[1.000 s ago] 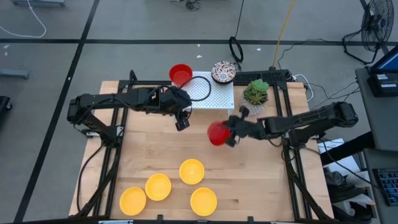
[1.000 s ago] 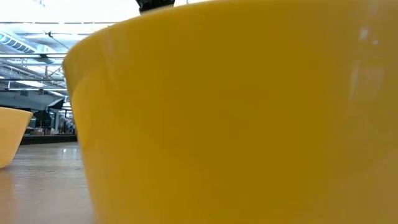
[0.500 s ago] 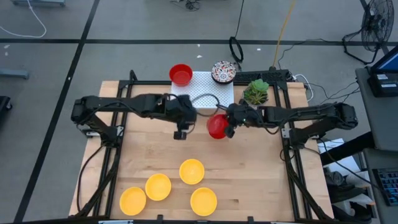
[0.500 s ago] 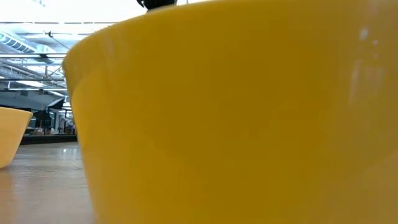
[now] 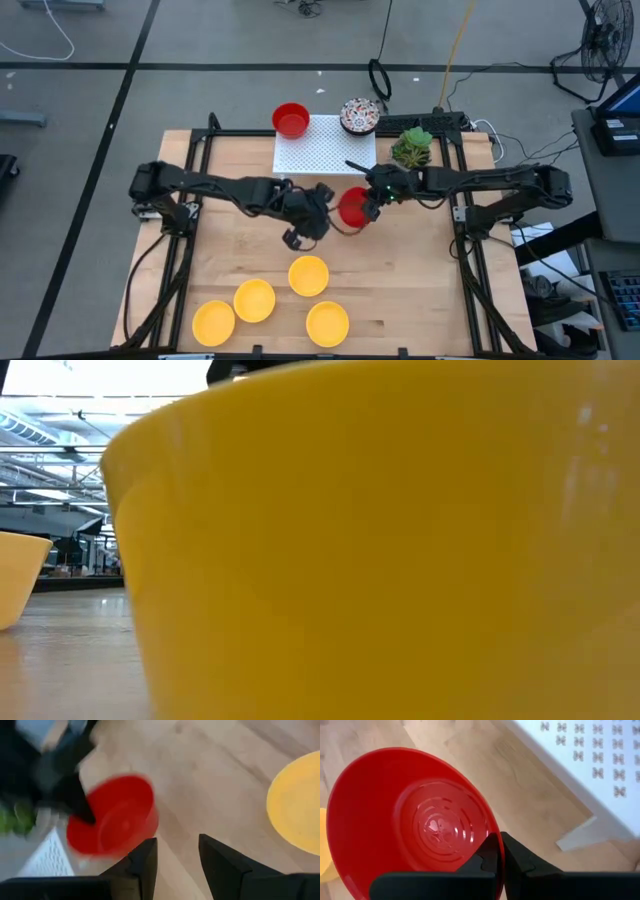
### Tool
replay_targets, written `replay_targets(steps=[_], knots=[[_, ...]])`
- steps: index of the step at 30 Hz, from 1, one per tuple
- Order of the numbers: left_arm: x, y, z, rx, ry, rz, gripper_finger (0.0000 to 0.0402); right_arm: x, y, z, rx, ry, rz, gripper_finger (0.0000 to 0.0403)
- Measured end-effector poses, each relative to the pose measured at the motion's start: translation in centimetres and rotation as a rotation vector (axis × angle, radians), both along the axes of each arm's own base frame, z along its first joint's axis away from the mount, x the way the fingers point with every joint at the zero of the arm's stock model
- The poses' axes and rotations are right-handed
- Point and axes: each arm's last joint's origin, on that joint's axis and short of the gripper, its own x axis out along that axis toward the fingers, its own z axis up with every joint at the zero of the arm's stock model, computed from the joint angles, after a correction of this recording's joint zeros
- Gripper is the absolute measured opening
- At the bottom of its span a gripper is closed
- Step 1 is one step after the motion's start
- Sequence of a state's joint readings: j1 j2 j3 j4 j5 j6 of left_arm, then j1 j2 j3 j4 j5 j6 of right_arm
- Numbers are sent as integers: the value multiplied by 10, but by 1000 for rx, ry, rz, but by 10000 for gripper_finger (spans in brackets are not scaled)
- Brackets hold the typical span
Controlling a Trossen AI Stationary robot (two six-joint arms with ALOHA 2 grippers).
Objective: Pick & Place Mini bowls
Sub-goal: Stack the red bowl on the red bowl on the shelf
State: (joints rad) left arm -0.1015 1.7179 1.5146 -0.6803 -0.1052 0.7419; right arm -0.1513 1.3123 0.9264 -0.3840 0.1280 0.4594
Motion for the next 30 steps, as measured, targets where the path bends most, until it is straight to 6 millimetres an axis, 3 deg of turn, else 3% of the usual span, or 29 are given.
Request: replay_targets(steps=[6, 11, 17, 30], knots=[[10, -16, -4, 69, -55, -120, 147, 3, 0, 1, 12, -5, -13, 0], [21, -15, -19, 157, -43, -137, 147, 9, 2, 17, 3, -42, -4, 0], [27, -14, -20, 264, -70, -108, 147, 6, 3, 18, -11, 7, -8, 0], [28, -5, -26, 241, -41, -114, 147, 9, 18, 18, -56, 9, 274, 0]])
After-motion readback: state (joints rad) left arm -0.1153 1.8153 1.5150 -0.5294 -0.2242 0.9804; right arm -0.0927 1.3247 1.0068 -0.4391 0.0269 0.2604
